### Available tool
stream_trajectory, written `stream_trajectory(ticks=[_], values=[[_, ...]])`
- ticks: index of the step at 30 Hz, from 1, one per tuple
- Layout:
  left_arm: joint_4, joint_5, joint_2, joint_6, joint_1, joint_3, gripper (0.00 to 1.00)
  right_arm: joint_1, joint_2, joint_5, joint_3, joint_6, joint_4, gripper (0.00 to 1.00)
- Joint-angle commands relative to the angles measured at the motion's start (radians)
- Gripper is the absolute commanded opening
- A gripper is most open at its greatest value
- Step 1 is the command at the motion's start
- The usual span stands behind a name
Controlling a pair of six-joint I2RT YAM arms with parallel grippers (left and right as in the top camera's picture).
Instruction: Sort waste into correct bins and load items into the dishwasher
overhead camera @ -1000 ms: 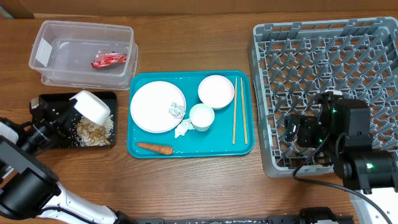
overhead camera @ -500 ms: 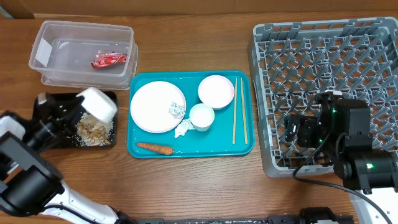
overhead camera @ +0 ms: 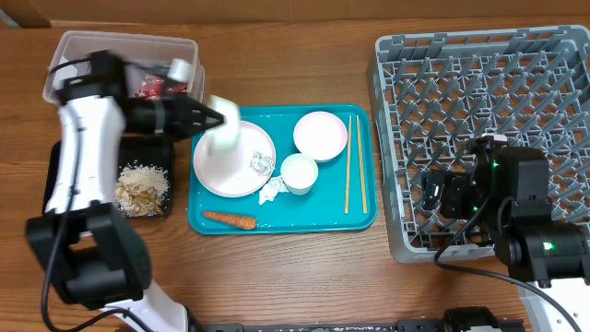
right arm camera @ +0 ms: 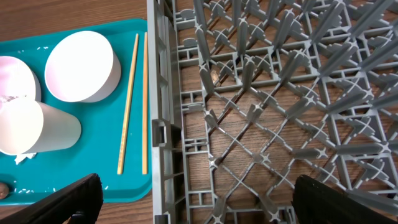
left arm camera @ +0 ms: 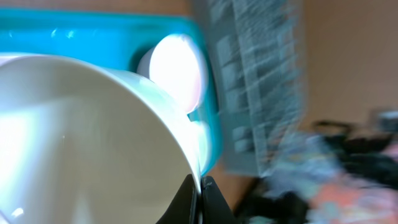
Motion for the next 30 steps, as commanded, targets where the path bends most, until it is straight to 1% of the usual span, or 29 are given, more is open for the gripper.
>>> stream_trajectory(ticks=[1,5,6,11,13,20,22,25,26,28,29,30], values=[[0.048,-0.452,-0.021,-0.118,-0.171,0.010,0.04,0.005,-0.004,-0.005,0.026,0.000,0.006,1.00],[0.112,-0.827,-0.018,-0.247,-0.342,-0.023,0.04,0.005,-0.004,-0.005,0.026,0.000,0.006,1.00],[0.125,-0.882,-0.013,-0.276,-0.373,-0.036,0.04,0.005,-0.004,-0.005,0.026,0.000,0.006,1.00],[0.164,-0.909,0.004,-0.319,-0.443,-0.091,0.04,0.005,-0.004,-0.005,0.026,0.000,0.006,1.00],[0.163,-0.929,0.016,-0.350,-0.446,-0.097,0.04,0.005,-0.004,-0.006,0.026,0.000,0.006,1.00],[0.163,-0.930,0.034,-0.360,-0.445,-0.098,0.05,0.005,-0.004,-0.006,0.026,0.000,0.005,1.00],[0.163,-0.931,0.035,-0.362,-0.445,-0.098,0.16,0.005,-0.004,-0.006,0.026,0.000,0.005,1.00],[0.162,-0.930,0.035,-0.362,-0.445,-0.098,0.18,0.005,-0.004,-0.006,0.026,0.000,0.005,1.00],[0.162,-0.930,0.035,-0.362,-0.445,-0.098,0.20,0.005,-0.004,-0.006,0.026,0.000,0.005,1.00],[0.159,-0.928,0.035,-0.362,-0.445,-0.098,0.19,0.005,-0.004,-0.006,0.026,0.000,0.005,1.00],[0.156,-0.921,0.035,-0.362,-0.445,-0.098,0.18,0.005,-0.004,-0.006,0.026,0.000,0.005,1.00],[0.155,-0.877,0.035,-0.362,-0.445,-0.098,0.18,0.005,-0.004,-0.006,0.026,0.000,0.005,1.00]])
